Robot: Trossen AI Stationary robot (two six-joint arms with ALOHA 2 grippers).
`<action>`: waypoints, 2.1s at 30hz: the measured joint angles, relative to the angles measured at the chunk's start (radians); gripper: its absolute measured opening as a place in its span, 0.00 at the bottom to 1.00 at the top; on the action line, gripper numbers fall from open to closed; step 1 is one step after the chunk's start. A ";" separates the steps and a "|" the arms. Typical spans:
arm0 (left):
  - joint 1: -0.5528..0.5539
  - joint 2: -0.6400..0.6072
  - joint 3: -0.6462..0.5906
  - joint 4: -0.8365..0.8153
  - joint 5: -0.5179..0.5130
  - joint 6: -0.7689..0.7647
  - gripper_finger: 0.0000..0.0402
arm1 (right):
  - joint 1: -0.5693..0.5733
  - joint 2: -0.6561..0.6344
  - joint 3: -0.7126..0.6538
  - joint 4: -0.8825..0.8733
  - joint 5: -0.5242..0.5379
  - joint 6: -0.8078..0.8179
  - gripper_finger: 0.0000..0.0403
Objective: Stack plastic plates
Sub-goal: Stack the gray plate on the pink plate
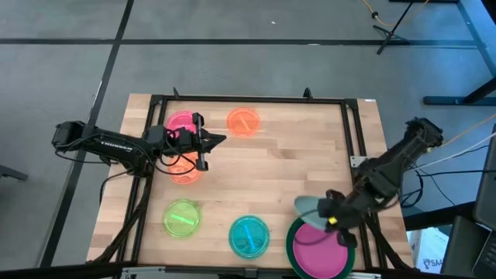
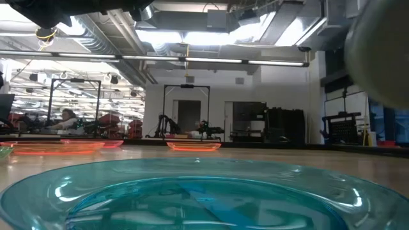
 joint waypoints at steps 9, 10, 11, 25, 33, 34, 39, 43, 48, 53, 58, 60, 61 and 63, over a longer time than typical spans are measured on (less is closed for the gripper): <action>0.000 0.000 0.000 0.001 -0.002 0.001 0.02 | 0.141 0.019 0.005 0.158 0.037 0.032 0.01; 0.000 0.000 0.000 0.002 -0.007 0.002 0.02 | 0.154 0.025 0.004 0.159 0.054 0.028 0.01; 0.003 0.000 0.000 0.004 -0.014 0.004 0.02 | 0.166 0.033 0.004 0.159 0.076 0.025 0.01; 0.042 0.000 0.000 0.017 -0.026 0.003 0.02 | 0.186 0.101 0.005 0.282 0.024 0.104 0.01; 0.046 0.000 0.000 0.033 -0.026 0.001 0.02 | 0.185 0.189 -0.052 0.340 -0.076 0.128 0.01; 0.046 0.000 0.000 0.036 -0.027 0.001 0.02 | 0.174 0.198 -0.056 0.335 -0.082 0.127 0.01; 0.046 0.000 0.000 0.040 -0.027 0.001 0.02 | 0.129 0.225 -0.091 0.321 -0.118 0.071 0.01; 0.046 0.000 0.000 0.040 -0.027 0.001 0.02 | 0.096 0.226 -0.114 0.329 -0.132 0.008 0.01; 0.046 0.000 0.000 0.039 -0.026 0.001 0.02 | 0.051 0.226 -0.142 0.299 -0.129 -0.058 0.01; 0.046 0.000 0.000 0.039 -0.026 0.001 0.02 | -0.002 0.226 -0.156 0.198 -0.091 -0.169 0.01; 0.046 0.000 0.000 0.038 -0.026 0.001 0.02 | -0.064 0.226 -0.156 0.101 -0.054 -0.264 0.01; 0.046 0.000 0.000 0.038 -0.026 0.001 0.02 | -0.080 0.226 -0.156 0.090 -0.049 -0.282 0.01; 0.046 0.000 0.000 0.038 -0.026 0.001 0.02 | -0.085 0.226 -0.156 0.088 -0.048 -0.286 0.01; 0.046 0.000 0.000 0.038 -0.026 0.001 0.02 | -0.088 0.226 -0.156 0.086 -0.034 -0.283 0.01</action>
